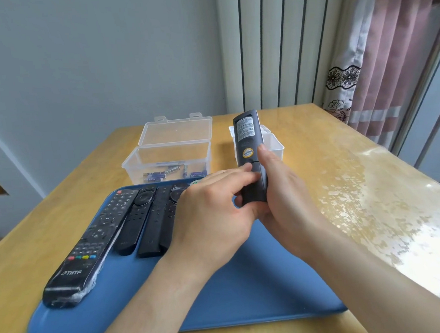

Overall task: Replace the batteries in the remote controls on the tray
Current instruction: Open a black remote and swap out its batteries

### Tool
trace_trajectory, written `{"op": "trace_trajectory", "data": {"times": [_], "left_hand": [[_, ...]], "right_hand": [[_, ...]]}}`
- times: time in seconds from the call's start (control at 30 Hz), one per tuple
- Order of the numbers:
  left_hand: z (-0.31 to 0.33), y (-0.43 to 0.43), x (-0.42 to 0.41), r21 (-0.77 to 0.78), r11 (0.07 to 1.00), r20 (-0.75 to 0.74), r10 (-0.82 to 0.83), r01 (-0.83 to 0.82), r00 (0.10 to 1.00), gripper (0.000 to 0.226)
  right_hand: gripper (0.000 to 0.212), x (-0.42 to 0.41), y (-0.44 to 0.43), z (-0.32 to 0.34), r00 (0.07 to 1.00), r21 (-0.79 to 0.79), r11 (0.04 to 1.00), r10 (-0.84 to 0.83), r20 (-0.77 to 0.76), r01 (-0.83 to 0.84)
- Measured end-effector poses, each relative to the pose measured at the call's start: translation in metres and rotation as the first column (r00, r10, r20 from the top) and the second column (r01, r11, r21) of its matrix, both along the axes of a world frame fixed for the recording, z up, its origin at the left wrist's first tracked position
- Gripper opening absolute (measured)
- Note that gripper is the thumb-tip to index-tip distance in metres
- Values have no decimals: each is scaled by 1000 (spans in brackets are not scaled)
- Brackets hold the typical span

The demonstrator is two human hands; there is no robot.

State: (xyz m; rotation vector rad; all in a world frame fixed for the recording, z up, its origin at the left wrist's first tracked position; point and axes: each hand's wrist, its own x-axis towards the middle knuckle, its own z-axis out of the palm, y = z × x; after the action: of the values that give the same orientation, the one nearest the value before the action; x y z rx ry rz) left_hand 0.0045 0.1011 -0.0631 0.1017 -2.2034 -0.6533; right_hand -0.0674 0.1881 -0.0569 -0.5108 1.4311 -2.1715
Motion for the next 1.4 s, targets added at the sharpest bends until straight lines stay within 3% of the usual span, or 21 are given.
{"op": "trace_trajectory", "data": {"times": [0.3,0.37,0.4,0.47,0.53,0.57,0.63,0.7,0.77,0.83,0.97,1.03,1.1,1.2,1.3,1.4], "left_hand": [[-6,-5,-5,88,996,79,-32,25,996,36],[-1,-8,-2,244,965,104,-123,95,987,37],[3,-11,-1,391,908,93,-203,152,975,34],[9,-18,2,706,665,-38,-311,246,950,20],[11,-21,1,865,428,-129,-315,262,940,17],[11,-20,0,890,392,-112,-306,233,945,19],[9,-17,-2,888,438,-6,-300,143,954,22],[7,-17,-4,867,492,82,-297,79,951,20],[4,-17,-4,796,605,164,-258,27,952,22],[0,-15,-4,671,739,276,-178,-57,945,26],[-11,0,-7,598,796,410,-210,-88,888,38],[-12,3,-7,591,802,437,-234,-82,868,38],[-13,3,-7,496,867,508,-242,-51,826,39],[-6,5,0,125,992,706,-102,18,700,50],[0,7,3,86,992,798,-123,91,590,83],[-6,7,1,18,992,755,-94,124,649,80]], "right_hand": [[24,-1,0,-3,997,138,990,-6,-80,17],[23,0,0,-1,995,134,991,-2,-105,16],[22,1,1,0,988,140,990,-6,-153,27],[27,2,1,3,911,203,972,-27,-412,121],[36,4,1,3,704,302,920,41,-709,251],[39,7,1,3,616,371,875,111,-780,311],[44,9,5,5,502,526,759,306,-809,384],[45,7,15,12,455,621,696,449,-769,362],[40,-3,26,23,502,646,695,455,-735,316],[40,-18,36,27,517,674,615,452,-727,410],[48,-39,48,18,523,787,295,615,-590,542],[48,-42,50,13,565,833,204,650,-508,514],[49,-44,50,11,589,849,170,652,-477,500],[53,-43,50,11,585,834,160,644,-494,528],[52,-43,49,11,591,823,147,628,-507,549],[36,-44,47,7,555,781,163,617,-557,603]]}}
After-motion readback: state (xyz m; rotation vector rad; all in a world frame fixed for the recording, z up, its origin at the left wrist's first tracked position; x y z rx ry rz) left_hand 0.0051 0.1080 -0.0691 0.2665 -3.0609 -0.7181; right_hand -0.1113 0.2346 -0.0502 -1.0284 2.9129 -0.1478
